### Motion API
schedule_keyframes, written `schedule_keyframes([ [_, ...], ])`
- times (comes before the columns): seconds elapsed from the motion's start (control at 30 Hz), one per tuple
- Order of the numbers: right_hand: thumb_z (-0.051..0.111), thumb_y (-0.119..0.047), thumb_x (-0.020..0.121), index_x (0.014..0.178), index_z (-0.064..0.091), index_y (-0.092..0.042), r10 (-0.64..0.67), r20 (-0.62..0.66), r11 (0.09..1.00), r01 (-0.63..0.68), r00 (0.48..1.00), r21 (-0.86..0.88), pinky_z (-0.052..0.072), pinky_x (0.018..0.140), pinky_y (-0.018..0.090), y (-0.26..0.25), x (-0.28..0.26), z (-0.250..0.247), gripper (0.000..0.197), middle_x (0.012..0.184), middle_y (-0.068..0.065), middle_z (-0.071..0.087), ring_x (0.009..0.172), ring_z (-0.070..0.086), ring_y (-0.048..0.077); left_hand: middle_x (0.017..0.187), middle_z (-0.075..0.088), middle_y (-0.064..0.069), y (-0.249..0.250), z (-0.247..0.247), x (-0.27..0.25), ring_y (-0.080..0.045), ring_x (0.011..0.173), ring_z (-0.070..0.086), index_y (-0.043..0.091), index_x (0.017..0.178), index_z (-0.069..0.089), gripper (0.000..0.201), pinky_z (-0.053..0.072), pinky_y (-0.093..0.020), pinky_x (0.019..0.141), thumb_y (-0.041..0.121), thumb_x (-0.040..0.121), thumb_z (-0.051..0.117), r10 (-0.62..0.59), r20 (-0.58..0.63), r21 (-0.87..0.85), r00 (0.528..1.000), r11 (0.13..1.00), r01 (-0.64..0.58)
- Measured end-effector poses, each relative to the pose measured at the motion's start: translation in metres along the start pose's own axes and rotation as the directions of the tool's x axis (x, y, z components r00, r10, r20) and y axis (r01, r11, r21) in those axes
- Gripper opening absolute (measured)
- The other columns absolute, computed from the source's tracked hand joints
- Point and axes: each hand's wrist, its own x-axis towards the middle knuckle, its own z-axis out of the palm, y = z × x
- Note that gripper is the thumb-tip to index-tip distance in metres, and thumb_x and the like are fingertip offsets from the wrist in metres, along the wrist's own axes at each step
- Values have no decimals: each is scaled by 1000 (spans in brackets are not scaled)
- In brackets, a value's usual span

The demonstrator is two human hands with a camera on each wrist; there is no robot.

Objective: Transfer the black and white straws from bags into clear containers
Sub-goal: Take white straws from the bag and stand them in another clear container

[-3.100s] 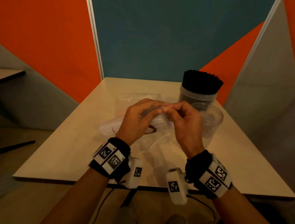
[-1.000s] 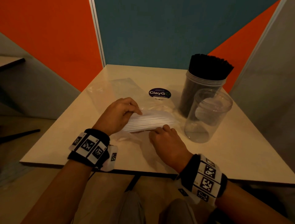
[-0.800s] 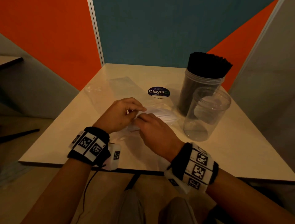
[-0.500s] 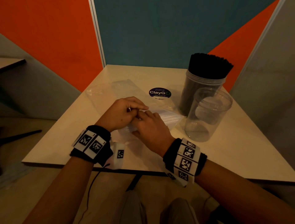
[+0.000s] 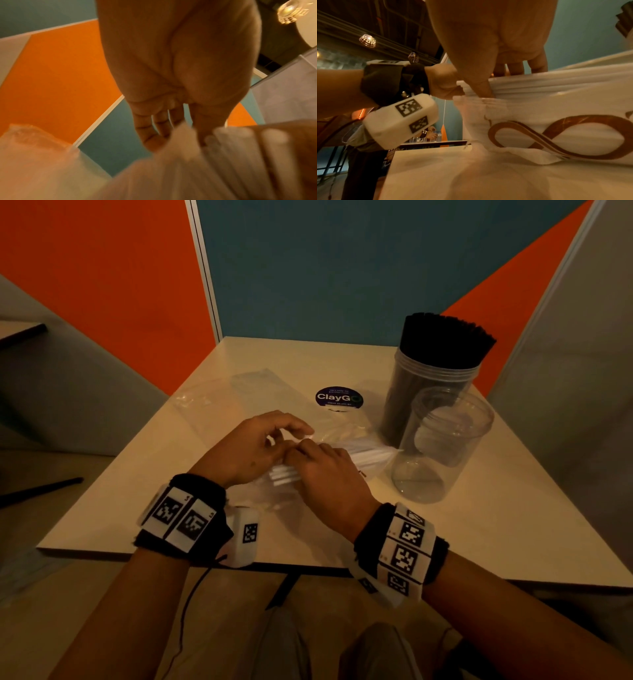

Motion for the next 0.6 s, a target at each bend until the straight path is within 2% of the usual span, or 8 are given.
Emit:
schedule_keyframes([
  [0.1,46,-21,97,133,42,-16,28,7,999,-28,1000,43,41,97,42,4,2,-5,37,122,7,59,108,57,27,105,57,4,-1,-6,-7,-16,81,56,26,108,57,41,44,-19,67,-6,83,58,-65,68,125,996,991,56],
  [0.2,47,-18,96,132,41,-17,11,60,1000,-12,998,15,41,95,40,7,3,-6,37,121,6,58,107,57,26,101,59,2,-2,-9,-11,-17,74,57,22,102,57,35,46,-19,65,-7,82,60,-111,83,114,990,988,101],
  [0.3,49,-13,93,129,45,-17,11,98,999,-14,995,32,40,91,38,9,3,-10,37,121,6,55,108,55,26,101,60,7,-4,-9,-11,-21,77,59,20,99,58,30,46,-17,65,-6,83,61,-127,87,91,988,989,119],
  [0.37,49,-10,92,127,47,-16,27,113,998,-34,993,61,43,92,40,10,3,-13,36,122,8,56,108,55,27,101,60,10,-3,-6,-9,-18,80,60,21,99,59,31,47,-18,67,-6,84,59,-132,95,91,987,988,123],
  [0.43,50,-9,92,124,49,-14,55,117,986,-72,992,148,43,90,38,11,0,-19,32,119,10,59,107,56,27,101,61,9,-1,-3,-6,-11,83,59,23,97,59,34,45,-15,68,-8,84,53,-112,70,100,991,989,104],
  [0.53,51,-10,94,112,54,-11,120,57,944,-132,991,304,39,74,26,13,-3,-39,18,106,9,65,97,60,24,101,62,4,5,-1,4,-12,85,57,22,98,58,33,41,-8,67,-7,86,48,-61,7,120,998,991,60],
  [0.6,53,-14,95,114,57,-10,188,-29,856,-149,982,496,44,76,23,18,-6,-63,21,103,4,67,94,62,17,103,61,4,14,1,15,-7,86,56,21,99,58,29,39,-5,67,-4,88,49,-29,-38,112,999,993,33],
])
